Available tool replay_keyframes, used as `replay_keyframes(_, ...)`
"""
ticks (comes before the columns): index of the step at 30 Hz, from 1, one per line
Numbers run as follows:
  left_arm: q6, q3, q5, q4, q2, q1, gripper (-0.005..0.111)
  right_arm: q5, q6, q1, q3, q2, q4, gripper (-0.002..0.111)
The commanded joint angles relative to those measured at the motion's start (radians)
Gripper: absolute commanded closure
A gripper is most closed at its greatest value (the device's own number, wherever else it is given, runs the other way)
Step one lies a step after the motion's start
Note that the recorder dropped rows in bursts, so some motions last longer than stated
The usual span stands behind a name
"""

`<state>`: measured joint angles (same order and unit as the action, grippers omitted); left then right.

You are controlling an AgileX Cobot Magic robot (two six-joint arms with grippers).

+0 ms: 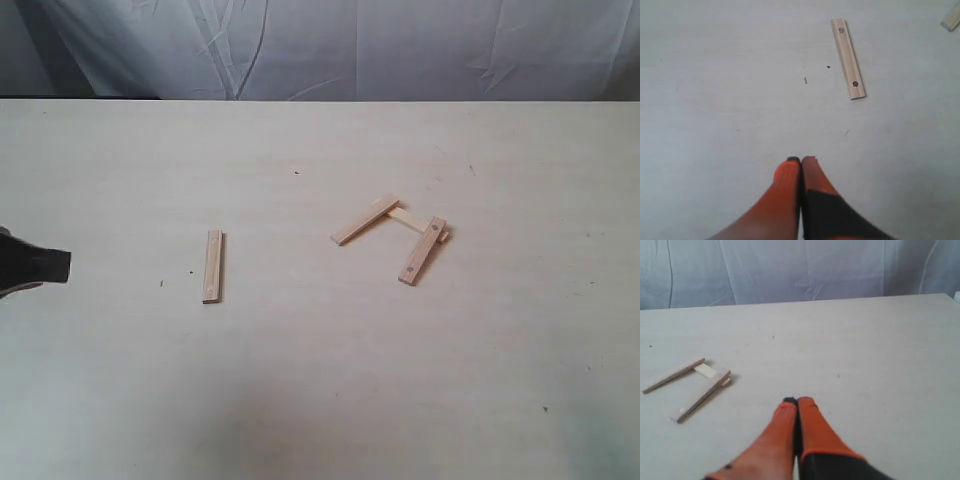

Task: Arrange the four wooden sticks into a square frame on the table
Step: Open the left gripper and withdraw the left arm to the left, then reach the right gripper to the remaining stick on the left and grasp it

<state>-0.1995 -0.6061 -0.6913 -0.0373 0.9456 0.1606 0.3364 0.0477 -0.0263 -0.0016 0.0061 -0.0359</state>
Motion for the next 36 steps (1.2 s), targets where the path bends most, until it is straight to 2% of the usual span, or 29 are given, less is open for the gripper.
replay_keyframes(1,0.0,0.026,0.013,0.013,-0.106,-0.005,0.107,-0.275,0.0,0.006,0.002,-0.006,-0.048,0.108)
replay_keyframes(2,0.0,0.026,0.011,0.028,-0.125,-0.005,0.107,-0.395,0.0,0.006,0.002,-0.006,-0.048,0.108)
replay_keyframes(6,0.0,0.026,0.013,0.043,-0.159,-0.005,0.107,-0.599,0.0,0.006,0.002,-0.006,-0.048,0.108)
replay_keyframes(9,0.0,0.026,-0.004,0.059,-0.159,-0.005,0.107,-0.707,0.0,0.006,0.002,-0.006,-0.055,0.108)
replay_keyframes(12,0.0,0.026,-0.005,0.059,-0.159,-0.005,0.107,-0.711,0.0,0.006,0.002,-0.006,-0.067,0.108)
replay_keyframes(13,0.0,0.026,-0.004,0.065,-0.159,-0.005,0.107,-0.658,0.0,0.006,-0.001,-0.006,-0.073,0.109)
replay_keyframes(15,0.0,0.026,-0.004,0.07,-0.159,-0.005,0.107,-0.416,0.0,0.006,-0.094,0.002,-0.094,0.109)
replay_keyframes(19,0.0,0.026,-0.004,0.07,-0.159,-0.005,0.107,-0.146,0.0,0.006,-0.243,0.128,-0.104,0.109)
replay_keyframes(27,0.0,0.026,-0.004,0.072,-0.159,-0.005,0.107,0.335,-0.001,0.006,-0.649,0.599,-0.298,0.109)
replay_keyframes(31,0.0,0.026,-0.004,0.072,-0.159,-0.005,0.107,0.351,-0.037,0.006,-0.741,0.79,-0.317,0.109)
replay_keyframes(35,0.0,0.026,-0.004,0.072,-0.159,-0.005,0.107,0.272,-0.075,-0.005,-0.748,1.006,-0.48,0.109)
replay_keyframes(36,0.0,0.026,-0.004,0.072,-0.159,-0.005,0.107,0.274,-0.1,-0.035,-0.776,1.082,-0.493,0.109)
